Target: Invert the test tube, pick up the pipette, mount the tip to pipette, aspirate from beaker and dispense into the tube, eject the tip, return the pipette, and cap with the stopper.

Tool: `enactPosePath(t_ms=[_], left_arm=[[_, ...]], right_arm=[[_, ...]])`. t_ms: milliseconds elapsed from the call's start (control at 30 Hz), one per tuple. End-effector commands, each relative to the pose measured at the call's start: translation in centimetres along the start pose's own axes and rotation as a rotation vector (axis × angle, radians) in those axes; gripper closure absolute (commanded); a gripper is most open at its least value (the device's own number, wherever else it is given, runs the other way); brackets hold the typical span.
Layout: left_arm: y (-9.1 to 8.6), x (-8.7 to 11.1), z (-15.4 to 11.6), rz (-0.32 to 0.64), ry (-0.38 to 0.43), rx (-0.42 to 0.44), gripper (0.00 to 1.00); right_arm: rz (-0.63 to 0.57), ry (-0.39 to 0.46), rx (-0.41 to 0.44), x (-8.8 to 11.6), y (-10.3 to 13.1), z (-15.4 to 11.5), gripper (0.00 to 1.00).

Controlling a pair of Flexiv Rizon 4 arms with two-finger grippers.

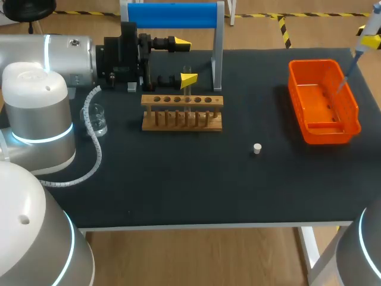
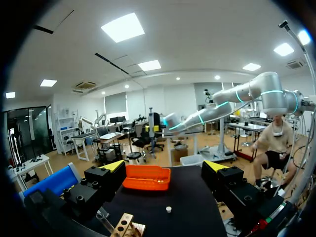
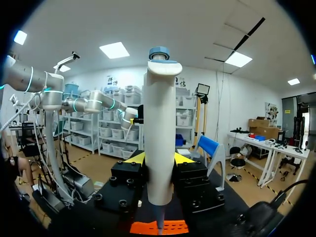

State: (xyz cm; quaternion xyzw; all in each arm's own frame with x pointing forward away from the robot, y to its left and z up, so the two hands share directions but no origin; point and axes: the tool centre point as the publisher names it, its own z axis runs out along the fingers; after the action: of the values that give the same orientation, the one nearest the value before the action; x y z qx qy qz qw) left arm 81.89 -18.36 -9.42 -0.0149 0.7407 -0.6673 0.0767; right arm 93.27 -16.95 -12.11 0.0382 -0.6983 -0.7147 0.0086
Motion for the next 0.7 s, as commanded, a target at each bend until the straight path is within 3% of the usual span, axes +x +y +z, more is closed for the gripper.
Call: enactPosePath(t_ms=[33,700], left_arm=[[0.1,0.0,0.1,0.001,-0.004,0.003,0.0],[0.1,0.0,0.1,0.001,-0.004,0.003,0.0]], right_arm=[[0.009,0.106,0.0,-1.0,-0.8,-0.9,1.0],[0.019,0.193,0.025,0.0,-1.7,-0.7,1.0]])
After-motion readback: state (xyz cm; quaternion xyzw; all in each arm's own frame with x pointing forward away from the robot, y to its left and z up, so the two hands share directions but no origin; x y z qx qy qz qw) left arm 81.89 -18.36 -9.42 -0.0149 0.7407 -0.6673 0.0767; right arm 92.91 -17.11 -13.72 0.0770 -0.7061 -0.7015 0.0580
